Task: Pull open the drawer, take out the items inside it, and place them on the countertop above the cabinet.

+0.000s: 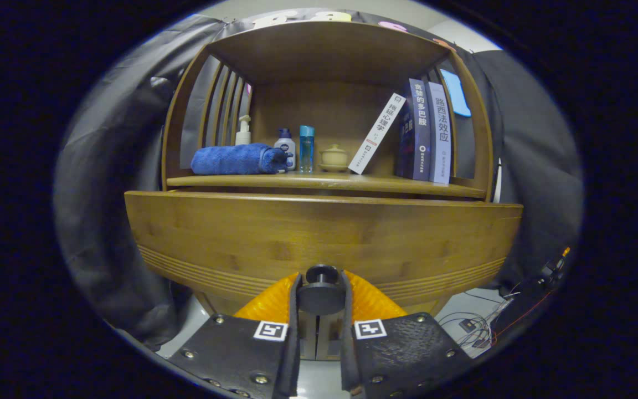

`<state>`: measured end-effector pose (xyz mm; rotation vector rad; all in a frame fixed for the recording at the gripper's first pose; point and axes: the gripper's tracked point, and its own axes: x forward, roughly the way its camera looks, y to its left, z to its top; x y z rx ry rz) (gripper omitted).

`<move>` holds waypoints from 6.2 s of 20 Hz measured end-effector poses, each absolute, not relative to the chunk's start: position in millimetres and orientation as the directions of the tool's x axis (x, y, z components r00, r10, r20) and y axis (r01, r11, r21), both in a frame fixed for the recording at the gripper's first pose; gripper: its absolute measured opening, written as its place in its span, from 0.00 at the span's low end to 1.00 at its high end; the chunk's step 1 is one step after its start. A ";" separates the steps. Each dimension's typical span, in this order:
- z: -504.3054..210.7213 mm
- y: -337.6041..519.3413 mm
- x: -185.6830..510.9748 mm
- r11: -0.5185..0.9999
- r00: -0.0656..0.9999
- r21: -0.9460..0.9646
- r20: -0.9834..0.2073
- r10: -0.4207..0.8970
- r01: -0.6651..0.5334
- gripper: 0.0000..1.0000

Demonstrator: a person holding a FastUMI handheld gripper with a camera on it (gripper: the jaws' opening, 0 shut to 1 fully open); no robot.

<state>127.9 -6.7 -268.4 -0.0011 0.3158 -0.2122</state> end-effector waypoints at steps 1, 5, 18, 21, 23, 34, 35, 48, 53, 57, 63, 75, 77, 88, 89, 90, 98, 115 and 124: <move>-267.8 -5.9 122.1 0.979 0.929 -0.034 -0.309 -0.204 0.203 0.30; -265.6 -2.8 102.4 0.978 0.927 -0.013 -0.316 -0.203 0.209 0.30; -268.8 15.0 44.8 0.982 0.921 0.018 -0.352 -0.168 0.186 0.30; -268.4 15.9 44.2 0.983 0.921 0.002 -0.350 -0.172 0.185 0.29; -268.6 16.5 44.3 0.986 0.921 -0.018 -0.353 -0.163 0.168 0.30; -260.9 19.1 35.1 0.989 0.933 -0.071 -0.332 -0.143 0.126 0.39; -259.6 19.4 33.6 0.990 0.933 -0.067 -0.330 -0.143 0.128 0.40; -208.5 23.7 -6.5 0.986 0.962 -0.055 -0.218 -0.164 0.155 0.39; -138.0 34.1 12.6 0.991 0.987 -0.045 -0.099 -0.129 0.125 0.39; -92.0 37.3 56.6 0.993 0.994 -0.070 -0.050 -0.096 0.093 0.50; -84.5 44.2 126.6 0.991 0.983 -0.136 -0.183 -0.035 0.010 0.72; -189.1 42.5 197.3 0.973 0.804 -0.190 -0.595 -0.010 -0.128 0.99; -206.4 40.5 204.8 0.974 0.758 -0.179 -0.652 -0.011 -0.140 0.99; -278.2 25.6 196.0 0.978 0.426 -0.087 -0.905 0.002 -0.188 0.99; -279.7 22.7 193.0 0.974 0.408 -0.098 -0.913 -0.007 -0.202 0.99; -283.6 21.2 189.7 0.970 0.391 -0.107 -0.920 -0.013 -0.219 0.99; -306.1 7.6 170.0 0.956 0.228 -0.131 -0.971 -0.070 -0.263 0.99; -309.4 14.7 166.2 0.959 0.258 -0.090 -0.966 -0.018 -0.267 0.37; -261.7 21.7 151.1 0.937 0.340 -0.054 -0.938 0.072 -0.346 0.37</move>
